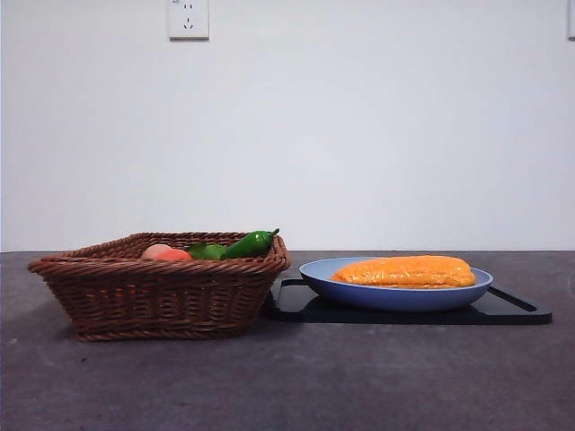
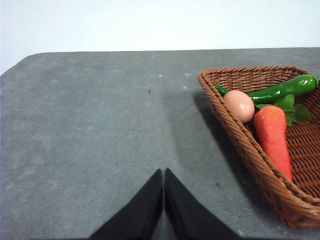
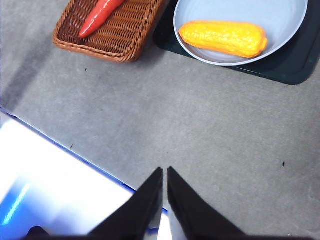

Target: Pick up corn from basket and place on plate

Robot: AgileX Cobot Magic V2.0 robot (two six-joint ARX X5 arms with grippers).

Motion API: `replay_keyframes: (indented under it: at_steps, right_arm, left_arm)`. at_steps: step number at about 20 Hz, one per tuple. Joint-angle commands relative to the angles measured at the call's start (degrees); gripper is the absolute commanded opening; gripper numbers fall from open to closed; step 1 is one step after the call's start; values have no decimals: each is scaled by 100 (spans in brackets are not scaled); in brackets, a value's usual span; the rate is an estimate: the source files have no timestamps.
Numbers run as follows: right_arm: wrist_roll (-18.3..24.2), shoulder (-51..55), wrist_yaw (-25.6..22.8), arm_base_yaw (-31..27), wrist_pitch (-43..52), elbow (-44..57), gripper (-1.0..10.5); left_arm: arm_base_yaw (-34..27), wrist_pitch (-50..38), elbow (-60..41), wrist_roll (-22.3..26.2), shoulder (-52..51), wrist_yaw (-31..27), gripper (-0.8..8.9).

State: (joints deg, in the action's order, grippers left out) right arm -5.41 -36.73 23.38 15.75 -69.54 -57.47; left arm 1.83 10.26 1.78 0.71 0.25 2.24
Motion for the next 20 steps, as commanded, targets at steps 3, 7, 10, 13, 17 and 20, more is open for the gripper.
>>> replay_keyframes:
  at_steps: [3, 7, 10, 13, 17, 20]
  right_arm:
    - [-50, -15, 17, 31, 57, -37, 3]
    - [374, -15, -352, 28, 87, -39, 3]
    - [505, -15, -997, 28, 94, -39, 3]
    - [503, 31, -1491, -22, 85, -39, 3]
    - [697, 382, -1609, -372, 321, -7, 3]
    - [682, 883, -1508, -710, 988, 186, 3]
  left_arm:
    - [-9, 44, -138, -13, 2, 7, 8]
    - [-9, 44, -138, -13, 2, 7, 8]
    - [-9, 44, -138, -13, 2, 7, 8]
    - [-9, 44, -138, -13, 2, 7, 8]
    - [-9, 44, -138, -13, 2, 7, 8]
    - [-9, 44, -138, -13, 2, 7, 8]
